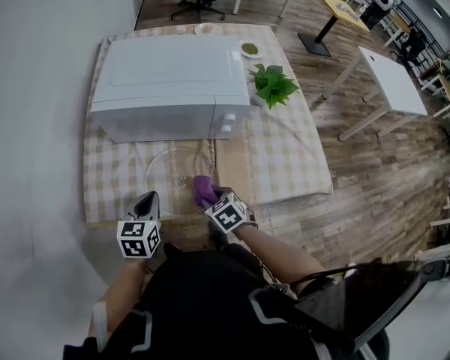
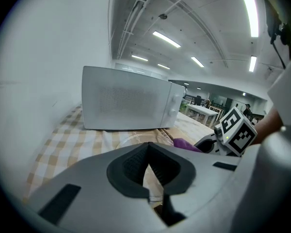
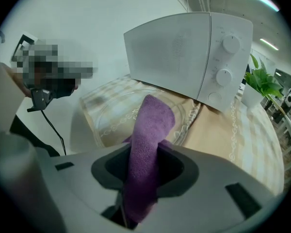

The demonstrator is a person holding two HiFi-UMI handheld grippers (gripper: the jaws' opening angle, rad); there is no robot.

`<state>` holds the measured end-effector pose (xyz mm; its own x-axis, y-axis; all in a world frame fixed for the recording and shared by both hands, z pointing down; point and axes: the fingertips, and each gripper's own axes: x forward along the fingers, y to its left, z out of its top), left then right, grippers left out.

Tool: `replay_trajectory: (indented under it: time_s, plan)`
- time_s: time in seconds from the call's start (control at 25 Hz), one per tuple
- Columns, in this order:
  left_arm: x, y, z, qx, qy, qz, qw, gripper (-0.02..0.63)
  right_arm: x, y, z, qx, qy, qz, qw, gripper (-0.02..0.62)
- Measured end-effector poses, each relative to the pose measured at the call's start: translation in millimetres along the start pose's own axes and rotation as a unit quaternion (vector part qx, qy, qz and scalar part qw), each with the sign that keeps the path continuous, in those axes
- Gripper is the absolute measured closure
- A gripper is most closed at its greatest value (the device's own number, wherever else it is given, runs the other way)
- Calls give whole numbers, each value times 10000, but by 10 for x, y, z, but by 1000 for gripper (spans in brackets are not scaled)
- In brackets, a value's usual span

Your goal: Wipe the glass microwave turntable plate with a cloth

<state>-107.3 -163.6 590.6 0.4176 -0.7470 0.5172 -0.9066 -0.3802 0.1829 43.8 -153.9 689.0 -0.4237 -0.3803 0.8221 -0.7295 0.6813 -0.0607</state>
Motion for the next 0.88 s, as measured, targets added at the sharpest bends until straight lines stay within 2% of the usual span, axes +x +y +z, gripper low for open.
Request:
replay_trajectory:
  time_s: [0.32,0.44,0.64,0.76,0.88]
  plan:
    - [21,-87,-63,44,56,-164,9998,598,-102,149,-166,376,57,98,9992,454]
    - [7,-104,-70,35,49,-198,9998,598,-161,175,-185,705,40,257,9972,456]
    - [-40,-116,62,57,-146,-276,9995,598,-421,72,211,743,-467,212,9959,456]
    - [-143,-149,202,13,-333,-338,9989,598,-663,84,569,890,-961,422,9905,456]
    - [-281,-101,408,93,-653,-172,9977,598,-931,78,921,860,-1424,514,9847,456]
